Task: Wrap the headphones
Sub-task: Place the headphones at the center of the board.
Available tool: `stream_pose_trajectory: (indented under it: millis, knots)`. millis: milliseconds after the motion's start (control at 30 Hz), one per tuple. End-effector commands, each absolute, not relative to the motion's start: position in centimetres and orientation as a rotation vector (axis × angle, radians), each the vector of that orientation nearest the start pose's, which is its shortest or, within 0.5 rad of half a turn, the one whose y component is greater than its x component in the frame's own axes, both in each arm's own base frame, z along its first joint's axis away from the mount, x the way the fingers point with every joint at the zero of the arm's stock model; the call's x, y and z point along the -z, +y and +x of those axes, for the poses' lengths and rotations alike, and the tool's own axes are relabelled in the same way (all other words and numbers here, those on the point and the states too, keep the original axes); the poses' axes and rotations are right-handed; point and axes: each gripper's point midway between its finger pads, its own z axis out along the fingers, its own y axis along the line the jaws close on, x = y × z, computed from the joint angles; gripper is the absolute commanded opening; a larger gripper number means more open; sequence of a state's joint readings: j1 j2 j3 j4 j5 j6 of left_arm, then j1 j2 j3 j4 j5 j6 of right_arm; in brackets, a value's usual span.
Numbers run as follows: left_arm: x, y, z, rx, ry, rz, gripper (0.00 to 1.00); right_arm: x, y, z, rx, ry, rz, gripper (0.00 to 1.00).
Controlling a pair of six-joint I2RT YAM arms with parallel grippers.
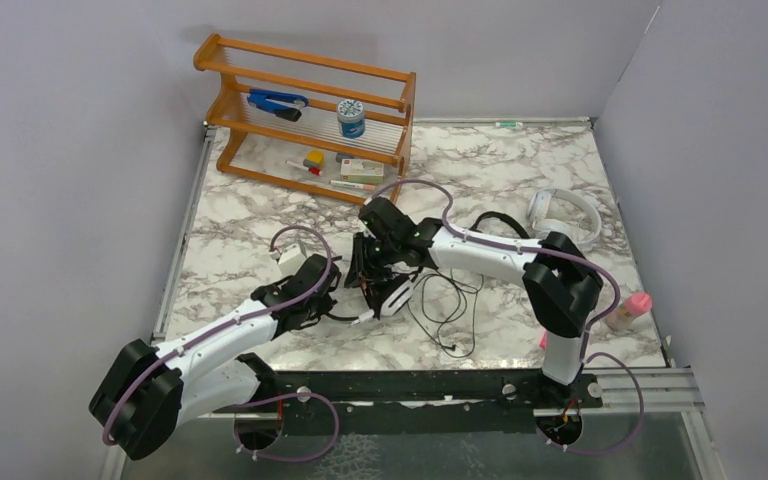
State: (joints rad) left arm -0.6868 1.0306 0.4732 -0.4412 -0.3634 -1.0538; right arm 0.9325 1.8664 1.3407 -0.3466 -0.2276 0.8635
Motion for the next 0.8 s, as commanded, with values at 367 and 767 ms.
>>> stream_pose_trajectory:
  millis: [367, 767]
  knots:
    - [-7.1, -15.0, 24.9, 0.577, 2.213, -0.852, 0.0, -9.1, 39.3, 20.9, -0.844, 2.82, -0.412, 0.45]
    - [-7.6, -13.7, 26.5, 0.559, 2.165, -0.895, 0.0, -11.6, 39.3, 19.5, -0.96, 2.8, -0.46, 0.64]
